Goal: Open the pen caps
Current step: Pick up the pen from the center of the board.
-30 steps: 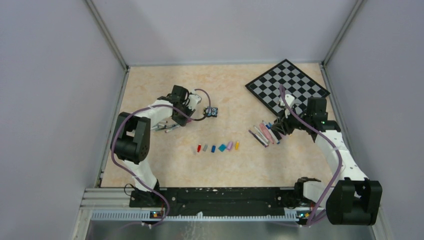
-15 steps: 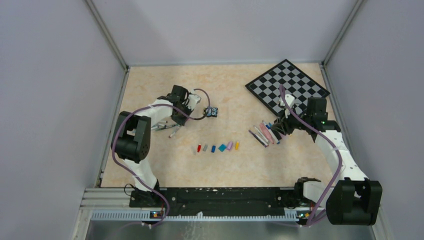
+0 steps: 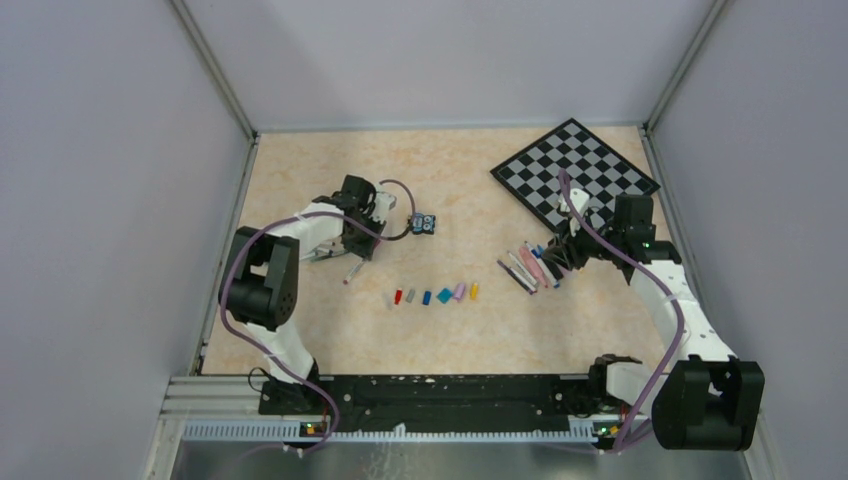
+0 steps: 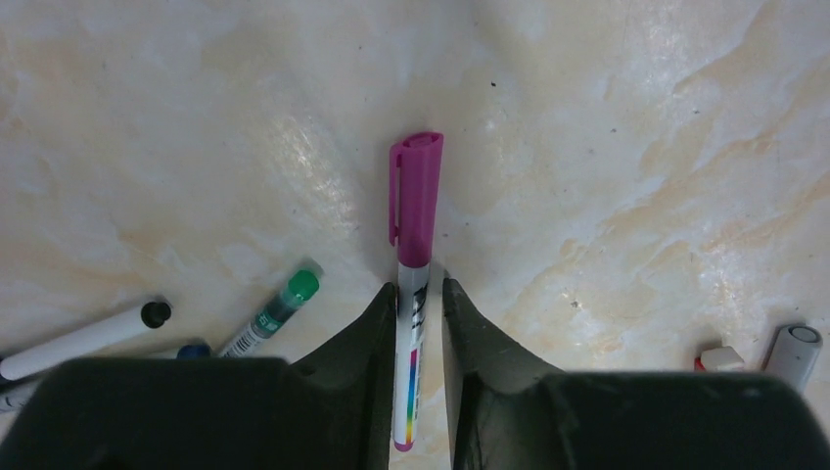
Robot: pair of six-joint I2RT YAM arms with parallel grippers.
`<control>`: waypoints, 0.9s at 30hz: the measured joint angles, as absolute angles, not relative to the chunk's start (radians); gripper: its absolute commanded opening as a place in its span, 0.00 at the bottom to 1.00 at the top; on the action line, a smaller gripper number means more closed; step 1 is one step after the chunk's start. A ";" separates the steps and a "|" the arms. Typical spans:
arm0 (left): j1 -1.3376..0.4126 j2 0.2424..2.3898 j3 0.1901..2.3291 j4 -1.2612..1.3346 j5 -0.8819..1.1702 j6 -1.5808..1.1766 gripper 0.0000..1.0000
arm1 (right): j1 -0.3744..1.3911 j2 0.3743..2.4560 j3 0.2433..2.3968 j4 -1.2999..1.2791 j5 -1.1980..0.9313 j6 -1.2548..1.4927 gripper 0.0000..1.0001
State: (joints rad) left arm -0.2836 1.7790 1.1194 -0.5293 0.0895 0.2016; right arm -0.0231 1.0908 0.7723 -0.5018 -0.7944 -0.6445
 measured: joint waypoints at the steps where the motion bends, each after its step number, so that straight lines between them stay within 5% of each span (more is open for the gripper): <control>1: -0.284 1.771 1.109 -0.532 0.086 0.190 0.29 | -0.023 1.091 0.772 -0.502 -0.794 -0.644 0.34; 9: -0.332 1.747 1.082 -0.553 -0.006 0.125 0.26 | -0.023 1.091 0.772 -0.502 -0.794 -0.645 0.34; 18: -0.354 1.743 1.074 -0.554 -0.041 0.095 0.00 | -0.023 1.091 0.772 -0.502 -0.794 -0.645 0.34; 27: -0.355 1.707 1.054 -0.553 -0.051 0.061 0.00 | -0.023 1.091 0.772 -0.503 -0.802 -0.646 0.34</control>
State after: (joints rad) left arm -0.3546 1.7065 1.0542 -0.5526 -0.0505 0.0608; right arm -0.0231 1.0908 0.7723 -0.5026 -0.8021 -0.6456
